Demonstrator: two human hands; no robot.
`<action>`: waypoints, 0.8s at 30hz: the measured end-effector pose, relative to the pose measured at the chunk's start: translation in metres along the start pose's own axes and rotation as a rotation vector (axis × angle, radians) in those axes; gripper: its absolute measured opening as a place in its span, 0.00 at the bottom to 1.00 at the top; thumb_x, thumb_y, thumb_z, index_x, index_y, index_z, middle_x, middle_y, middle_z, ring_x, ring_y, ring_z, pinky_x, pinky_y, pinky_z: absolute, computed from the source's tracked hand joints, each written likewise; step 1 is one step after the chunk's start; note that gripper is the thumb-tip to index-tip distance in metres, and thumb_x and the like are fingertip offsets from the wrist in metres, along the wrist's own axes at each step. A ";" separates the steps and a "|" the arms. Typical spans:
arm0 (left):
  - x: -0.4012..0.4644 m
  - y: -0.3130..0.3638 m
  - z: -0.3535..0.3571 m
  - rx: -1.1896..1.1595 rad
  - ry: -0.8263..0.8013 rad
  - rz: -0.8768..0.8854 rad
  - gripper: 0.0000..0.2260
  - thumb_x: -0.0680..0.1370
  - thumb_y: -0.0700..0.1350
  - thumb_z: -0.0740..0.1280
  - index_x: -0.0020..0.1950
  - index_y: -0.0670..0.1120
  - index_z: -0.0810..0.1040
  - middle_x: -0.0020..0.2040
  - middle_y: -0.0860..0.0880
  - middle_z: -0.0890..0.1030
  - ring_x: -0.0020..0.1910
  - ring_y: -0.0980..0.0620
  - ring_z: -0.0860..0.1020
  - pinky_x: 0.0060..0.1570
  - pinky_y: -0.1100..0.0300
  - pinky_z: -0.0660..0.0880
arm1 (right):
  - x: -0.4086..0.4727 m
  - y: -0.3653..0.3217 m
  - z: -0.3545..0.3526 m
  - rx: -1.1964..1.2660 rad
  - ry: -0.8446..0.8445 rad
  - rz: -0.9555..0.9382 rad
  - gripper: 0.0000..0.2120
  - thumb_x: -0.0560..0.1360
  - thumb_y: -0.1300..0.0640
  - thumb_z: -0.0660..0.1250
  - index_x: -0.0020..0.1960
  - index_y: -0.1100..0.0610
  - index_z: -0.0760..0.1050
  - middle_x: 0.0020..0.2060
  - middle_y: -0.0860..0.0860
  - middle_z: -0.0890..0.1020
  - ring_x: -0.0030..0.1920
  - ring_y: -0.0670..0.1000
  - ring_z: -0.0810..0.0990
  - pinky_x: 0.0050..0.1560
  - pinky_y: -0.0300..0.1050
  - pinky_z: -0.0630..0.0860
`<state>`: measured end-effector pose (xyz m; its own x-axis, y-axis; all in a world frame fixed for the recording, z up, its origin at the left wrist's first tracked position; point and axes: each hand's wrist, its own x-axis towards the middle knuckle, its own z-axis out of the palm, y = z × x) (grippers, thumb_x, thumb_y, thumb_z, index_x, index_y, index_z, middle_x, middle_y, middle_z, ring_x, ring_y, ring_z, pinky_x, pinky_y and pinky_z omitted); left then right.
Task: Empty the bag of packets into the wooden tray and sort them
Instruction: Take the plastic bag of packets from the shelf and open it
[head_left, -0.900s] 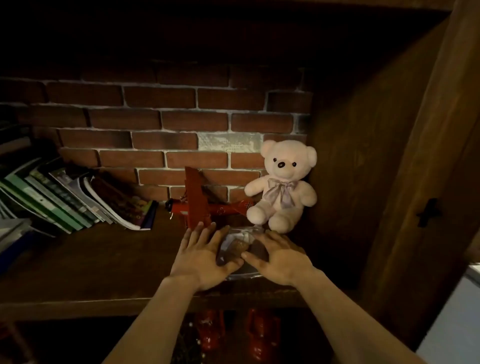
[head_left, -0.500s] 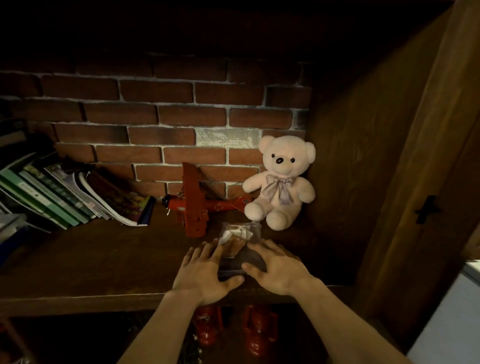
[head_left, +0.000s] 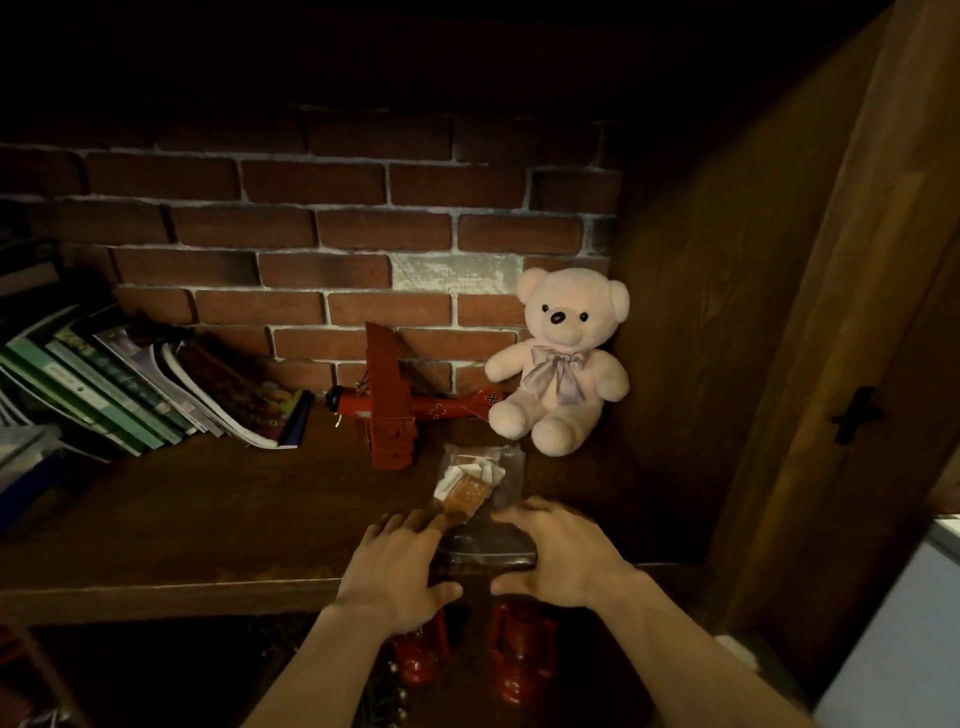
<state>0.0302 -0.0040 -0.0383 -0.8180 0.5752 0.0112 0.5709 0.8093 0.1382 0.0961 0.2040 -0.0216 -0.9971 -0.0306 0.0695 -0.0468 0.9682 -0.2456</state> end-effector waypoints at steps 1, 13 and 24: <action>-0.002 0.001 -0.002 0.017 0.018 0.011 0.36 0.74 0.63 0.68 0.78 0.58 0.57 0.77 0.50 0.65 0.76 0.44 0.62 0.75 0.46 0.59 | -0.002 -0.001 0.000 -0.038 0.019 -0.016 0.34 0.66 0.36 0.76 0.68 0.39 0.70 0.64 0.45 0.77 0.64 0.50 0.77 0.63 0.51 0.76; -0.032 0.010 -0.043 -0.040 0.185 0.072 0.02 0.81 0.51 0.62 0.53 0.58 0.70 0.50 0.55 0.79 0.51 0.53 0.78 0.58 0.52 0.73 | -0.024 -0.018 -0.024 -0.070 0.241 -0.127 0.07 0.78 0.44 0.66 0.50 0.46 0.78 0.48 0.46 0.83 0.48 0.51 0.82 0.43 0.45 0.73; -0.052 0.025 -0.135 -0.034 0.427 0.091 0.03 0.80 0.52 0.64 0.51 0.57 0.70 0.51 0.55 0.80 0.50 0.52 0.78 0.47 0.55 0.72 | -0.035 -0.052 -0.111 -0.045 0.414 -0.185 0.06 0.80 0.52 0.66 0.49 0.49 0.82 0.50 0.49 0.82 0.50 0.52 0.81 0.44 0.47 0.74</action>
<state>0.0771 -0.0299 0.0983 -0.7242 0.5374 0.4321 0.6452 0.7492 0.1497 0.1397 0.1824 0.0957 -0.8638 -0.1113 0.4914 -0.2102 0.9660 -0.1506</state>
